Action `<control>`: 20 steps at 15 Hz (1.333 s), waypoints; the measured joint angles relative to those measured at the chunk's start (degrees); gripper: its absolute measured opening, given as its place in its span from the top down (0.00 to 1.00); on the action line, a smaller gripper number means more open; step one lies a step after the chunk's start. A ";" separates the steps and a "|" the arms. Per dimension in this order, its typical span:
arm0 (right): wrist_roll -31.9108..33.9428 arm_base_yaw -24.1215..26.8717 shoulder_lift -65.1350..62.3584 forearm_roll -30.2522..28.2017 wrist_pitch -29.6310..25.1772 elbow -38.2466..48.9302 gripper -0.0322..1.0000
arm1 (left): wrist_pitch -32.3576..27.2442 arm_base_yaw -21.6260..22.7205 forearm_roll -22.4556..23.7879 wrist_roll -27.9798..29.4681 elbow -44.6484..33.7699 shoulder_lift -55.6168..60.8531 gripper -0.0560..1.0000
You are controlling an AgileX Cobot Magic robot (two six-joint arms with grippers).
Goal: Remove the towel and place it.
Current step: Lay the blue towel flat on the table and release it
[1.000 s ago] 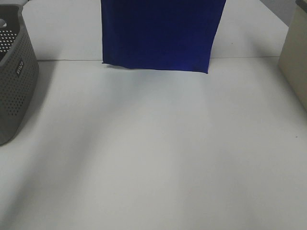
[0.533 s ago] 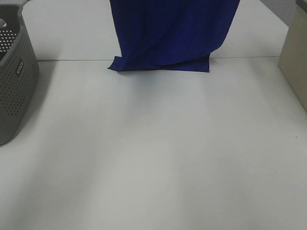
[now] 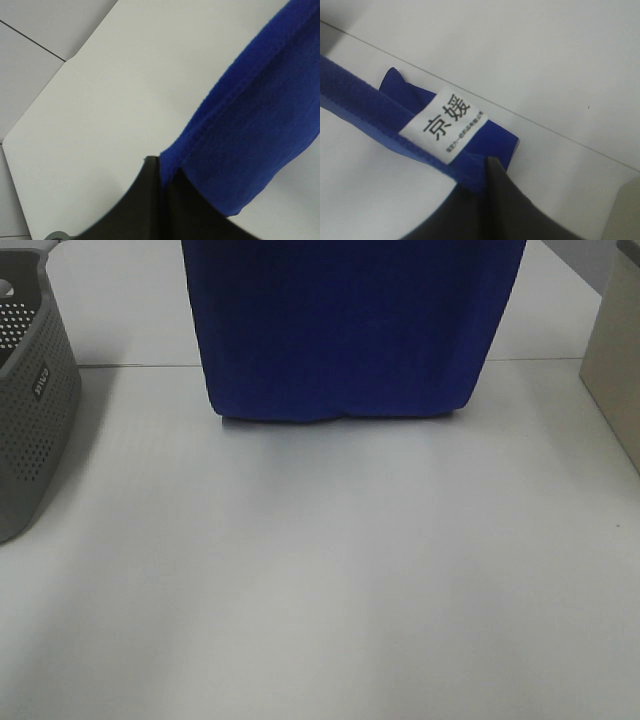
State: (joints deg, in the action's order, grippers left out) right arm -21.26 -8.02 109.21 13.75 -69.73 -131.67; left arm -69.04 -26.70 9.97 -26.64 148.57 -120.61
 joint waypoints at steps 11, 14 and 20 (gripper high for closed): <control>3.95 -0.46 -30.08 8.37 0.06 45.44 0.94 | 0.86 -0.57 -15.13 2.75 -54.03 32.77 0.95; 4.81 -0.57 -37.30 11.69 0.11 56.89 0.94 | 1.09 -0.69 -19.31 3.04 -64.06 39.42 0.95; 5.79 -0.57 -44.58 11.92 -0.06 66.92 0.94 | 1.09 -3.44 -25.73 3.55 -77.18 44.92 0.95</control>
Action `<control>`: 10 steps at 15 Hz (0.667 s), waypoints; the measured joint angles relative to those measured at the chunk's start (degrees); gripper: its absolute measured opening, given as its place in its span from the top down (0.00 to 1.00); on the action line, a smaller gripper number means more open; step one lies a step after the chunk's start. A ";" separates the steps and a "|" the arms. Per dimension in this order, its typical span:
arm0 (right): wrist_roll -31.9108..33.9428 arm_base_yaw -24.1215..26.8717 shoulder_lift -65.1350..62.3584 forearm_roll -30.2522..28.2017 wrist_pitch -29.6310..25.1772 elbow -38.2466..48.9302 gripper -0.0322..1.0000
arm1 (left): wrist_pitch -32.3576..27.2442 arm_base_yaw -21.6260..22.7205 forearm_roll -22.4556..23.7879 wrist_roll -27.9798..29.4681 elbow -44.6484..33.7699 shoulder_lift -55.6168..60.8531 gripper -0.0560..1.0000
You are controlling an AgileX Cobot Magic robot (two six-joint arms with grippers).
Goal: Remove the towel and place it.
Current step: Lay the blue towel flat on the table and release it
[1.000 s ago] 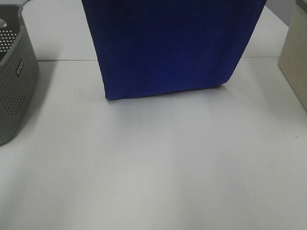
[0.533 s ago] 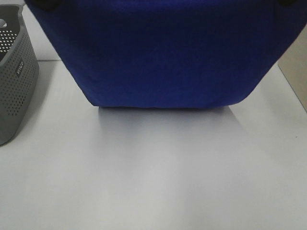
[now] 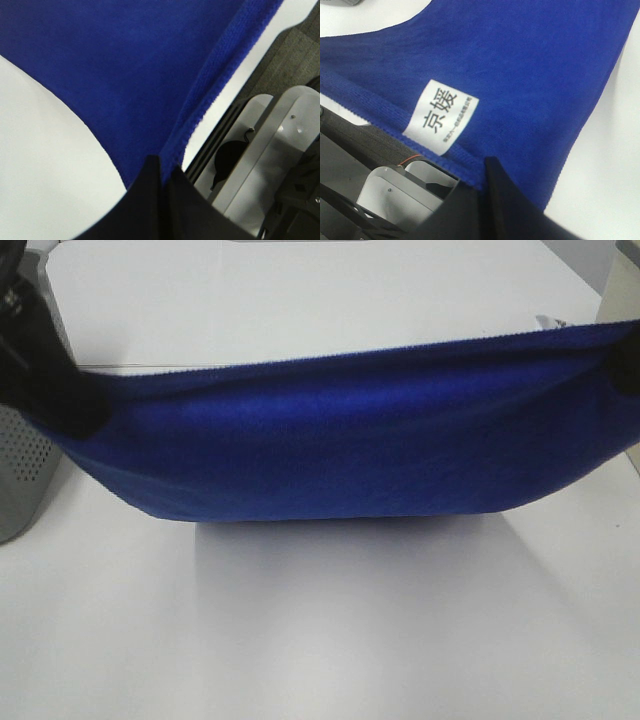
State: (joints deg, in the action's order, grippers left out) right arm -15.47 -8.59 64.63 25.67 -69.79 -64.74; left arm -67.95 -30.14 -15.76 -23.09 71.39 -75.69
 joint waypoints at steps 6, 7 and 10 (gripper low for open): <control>0.11 0.06 -7.05 4.41 -0.11 15.99 0.94 | -0.06 -8.19 -2.35 2.01 -14.27 2.23 0.95; 0.11 0.17 -8.19 4.93 -0.17 18.79 0.94 | -0.06 -10.43 -3.67 2.29 -17.48 2.23 0.95; 0.11 0.17 -12.26 7.33 -0.17 26.24 0.94 | -0.06 -12.66 -4.58 4.18 -21.20 2.35 0.95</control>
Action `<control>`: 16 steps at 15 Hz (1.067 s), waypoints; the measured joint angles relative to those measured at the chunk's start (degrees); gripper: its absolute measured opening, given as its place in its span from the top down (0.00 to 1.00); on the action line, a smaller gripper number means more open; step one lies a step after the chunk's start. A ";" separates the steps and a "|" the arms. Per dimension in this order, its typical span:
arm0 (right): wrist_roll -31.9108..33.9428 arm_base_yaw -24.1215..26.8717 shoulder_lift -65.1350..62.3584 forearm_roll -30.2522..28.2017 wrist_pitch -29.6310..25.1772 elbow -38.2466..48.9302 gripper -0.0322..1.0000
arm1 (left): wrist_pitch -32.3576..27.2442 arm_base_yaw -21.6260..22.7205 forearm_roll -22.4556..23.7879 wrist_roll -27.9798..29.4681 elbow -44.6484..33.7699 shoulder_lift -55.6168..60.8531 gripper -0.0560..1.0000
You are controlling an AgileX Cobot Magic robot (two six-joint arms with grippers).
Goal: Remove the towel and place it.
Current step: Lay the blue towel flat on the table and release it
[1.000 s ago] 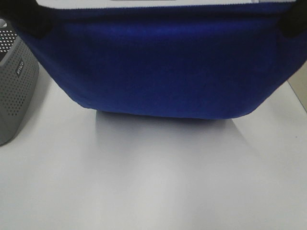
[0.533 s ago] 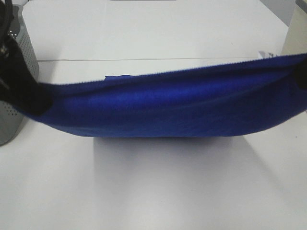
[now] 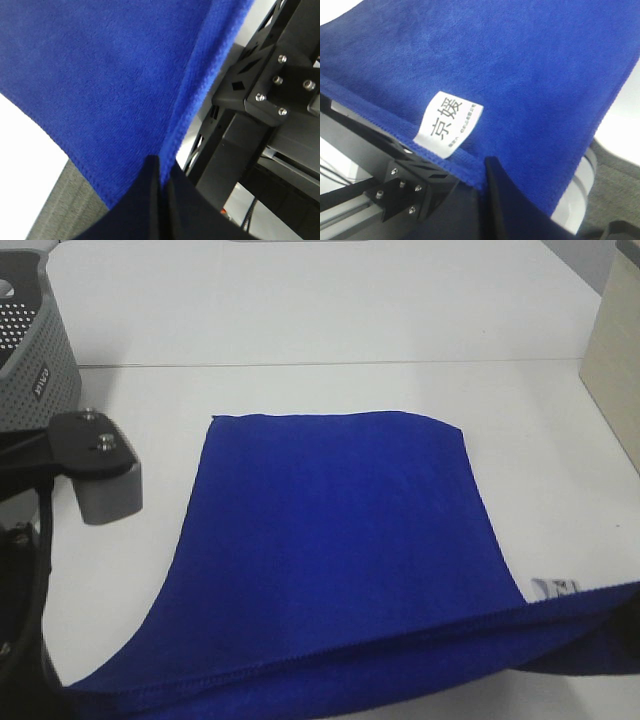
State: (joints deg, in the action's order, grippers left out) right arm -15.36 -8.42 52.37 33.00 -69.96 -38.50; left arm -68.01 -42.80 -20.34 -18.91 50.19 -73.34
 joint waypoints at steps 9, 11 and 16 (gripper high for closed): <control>0.00 0.00 -0.92 3.61 0.06 14.90 0.94 | 0.40 -0.06 -5.56 0.40 -7.56 0.06 0.95; 0.00 0.00 -0.92 3.72 0.11 15.99 0.94 | 0.40 -0.06 -5.79 0.40 -7.79 0.06 0.95; 0.00 0.00 -0.92 3.09 0.17 16.10 0.94 | 0.34 -0.06 -7.22 -1.55 -7.79 0.06 0.95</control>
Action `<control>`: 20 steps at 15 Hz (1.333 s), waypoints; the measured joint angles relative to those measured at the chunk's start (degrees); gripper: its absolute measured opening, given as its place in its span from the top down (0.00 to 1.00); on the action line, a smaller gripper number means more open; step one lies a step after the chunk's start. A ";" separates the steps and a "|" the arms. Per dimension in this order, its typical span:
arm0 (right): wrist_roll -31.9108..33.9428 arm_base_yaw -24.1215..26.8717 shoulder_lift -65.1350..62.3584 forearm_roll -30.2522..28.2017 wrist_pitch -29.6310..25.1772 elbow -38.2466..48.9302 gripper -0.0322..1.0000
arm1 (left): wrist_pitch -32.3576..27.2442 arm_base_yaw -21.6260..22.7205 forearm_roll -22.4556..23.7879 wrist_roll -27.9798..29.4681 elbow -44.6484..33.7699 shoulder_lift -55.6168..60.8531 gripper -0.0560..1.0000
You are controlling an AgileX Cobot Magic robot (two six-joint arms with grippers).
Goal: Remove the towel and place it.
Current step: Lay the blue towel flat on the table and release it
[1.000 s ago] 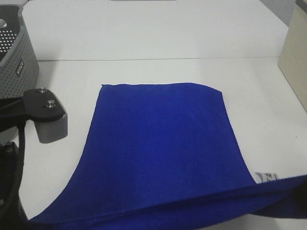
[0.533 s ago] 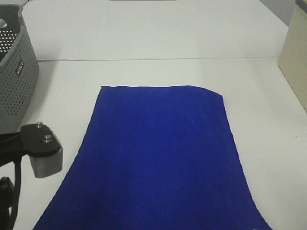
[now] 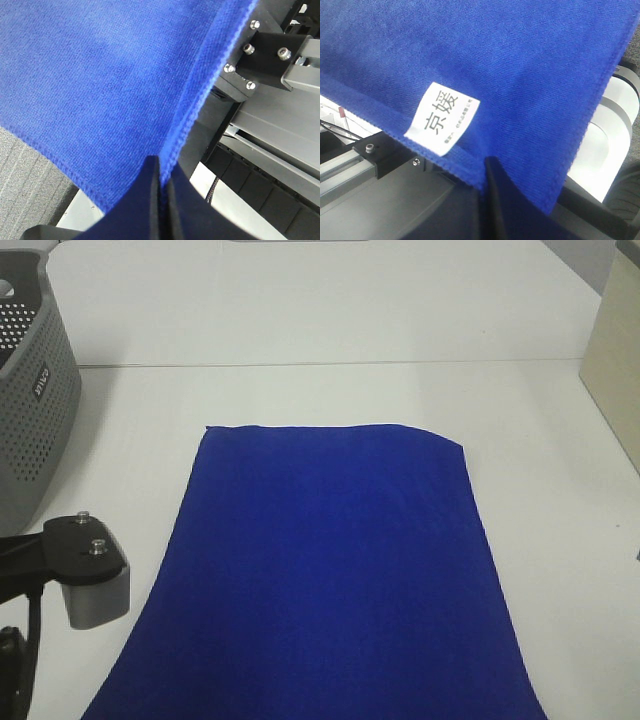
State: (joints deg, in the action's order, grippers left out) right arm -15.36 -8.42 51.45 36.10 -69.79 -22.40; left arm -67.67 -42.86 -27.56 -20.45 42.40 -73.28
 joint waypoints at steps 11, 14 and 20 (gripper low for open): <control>0.23 0.00 0.00 -1.43 0.00 0.00 0.88 | -0.86 0.00 -4.30 1.89 -0.46 0.00 0.95; 0.29 0.11 0.00 -1.95 0.00 0.00 0.77 | -1.15 0.00 -4.24 2.41 -0.46 0.00 0.84; 5.21 0.11 0.00 0.06 0.06 0.00 0.43 | -1.83 0.00 -5.44 4.13 -0.46 0.00 0.47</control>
State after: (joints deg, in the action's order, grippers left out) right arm -10.14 -8.31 51.45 36.15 -69.73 -22.40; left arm -69.50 -42.86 -33.00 -16.33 41.94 -73.28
